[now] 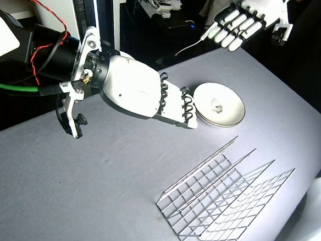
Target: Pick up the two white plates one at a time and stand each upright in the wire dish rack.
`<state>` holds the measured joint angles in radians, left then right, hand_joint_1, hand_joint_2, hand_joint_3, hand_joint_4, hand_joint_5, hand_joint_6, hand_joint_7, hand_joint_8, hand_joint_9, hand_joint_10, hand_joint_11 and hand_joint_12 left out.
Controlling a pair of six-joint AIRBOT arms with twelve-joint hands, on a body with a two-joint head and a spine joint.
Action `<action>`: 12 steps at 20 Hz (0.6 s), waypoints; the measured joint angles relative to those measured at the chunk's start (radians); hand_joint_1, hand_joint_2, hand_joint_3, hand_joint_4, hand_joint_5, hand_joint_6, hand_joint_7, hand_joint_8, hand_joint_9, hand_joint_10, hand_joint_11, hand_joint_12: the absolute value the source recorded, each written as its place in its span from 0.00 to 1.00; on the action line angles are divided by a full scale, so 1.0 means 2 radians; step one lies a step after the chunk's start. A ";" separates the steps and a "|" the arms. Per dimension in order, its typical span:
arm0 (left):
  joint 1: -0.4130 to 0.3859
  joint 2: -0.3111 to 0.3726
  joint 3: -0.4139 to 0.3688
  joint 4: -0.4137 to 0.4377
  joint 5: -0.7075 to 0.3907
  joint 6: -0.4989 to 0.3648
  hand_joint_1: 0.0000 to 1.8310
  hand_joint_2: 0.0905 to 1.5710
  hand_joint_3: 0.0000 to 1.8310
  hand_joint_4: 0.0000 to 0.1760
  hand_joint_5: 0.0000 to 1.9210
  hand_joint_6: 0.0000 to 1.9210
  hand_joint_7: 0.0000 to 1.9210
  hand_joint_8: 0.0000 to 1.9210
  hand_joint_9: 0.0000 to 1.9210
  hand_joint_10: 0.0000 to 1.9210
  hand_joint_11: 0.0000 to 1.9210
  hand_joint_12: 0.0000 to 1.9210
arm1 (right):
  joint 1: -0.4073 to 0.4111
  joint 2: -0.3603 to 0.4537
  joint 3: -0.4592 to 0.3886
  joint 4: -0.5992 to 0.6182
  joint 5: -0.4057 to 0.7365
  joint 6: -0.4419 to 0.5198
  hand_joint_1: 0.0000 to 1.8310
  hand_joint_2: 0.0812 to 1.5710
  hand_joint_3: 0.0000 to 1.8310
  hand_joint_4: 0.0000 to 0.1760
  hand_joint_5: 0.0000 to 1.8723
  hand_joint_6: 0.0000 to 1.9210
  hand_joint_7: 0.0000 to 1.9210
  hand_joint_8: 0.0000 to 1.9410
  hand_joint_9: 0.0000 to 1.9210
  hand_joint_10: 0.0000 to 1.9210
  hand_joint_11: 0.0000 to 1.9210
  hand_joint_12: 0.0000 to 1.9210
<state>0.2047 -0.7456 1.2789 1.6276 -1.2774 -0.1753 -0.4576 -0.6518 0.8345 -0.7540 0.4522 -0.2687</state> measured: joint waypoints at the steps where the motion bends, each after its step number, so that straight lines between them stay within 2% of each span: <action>1: 0.001 -0.006 0.003 0.000 0.003 0.001 0.00 0.80 0.00 0.00 0.03 0.00 0.01 0.00 0.00 0.00 0.01 0.01 | 0.000 0.000 0.000 0.000 0.000 0.000 0.00 0.80 0.00 0.00 0.03 0.00 0.01 0.00 0.00 0.00 0.00 0.00; 4: 0.045 -0.021 0.004 -0.010 0.029 0.039 0.00 0.80 0.00 0.00 0.02 0.00 0.00 0.00 0.00 0.00 0.00 0.00 | 0.000 0.000 0.000 0.000 0.002 0.000 0.01 0.80 0.00 0.00 0.02 0.00 0.00 0.00 0.00 0.00 0.00 0.00; 7: 0.091 -0.039 0.008 -0.004 0.052 0.051 0.00 0.80 0.00 0.00 0.02 0.00 0.00 0.00 0.00 0.00 0.01 0.00 | 0.000 0.000 0.001 0.000 0.002 0.000 0.01 0.79 0.00 0.00 0.03 0.00 0.02 0.00 0.01 0.00 0.00 0.00; 12: 0.122 -0.054 0.031 -0.007 0.084 0.070 0.00 0.79 0.00 0.00 0.02 0.00 0.00 0.00 0.00 0.00 0.01 0.00 | 0.000 0.000 0.001 0.000 0.003 0.000 0.01 0.79 0.00 0.00 0.04 0.00 0.02 0.00 0.02 0.01 0.00 0.00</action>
<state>0.4480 -0.8543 1.3407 1.6131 -1.1091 -0.0345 -0.4576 -0.6518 0.8371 -0.7547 0.4591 -0.2687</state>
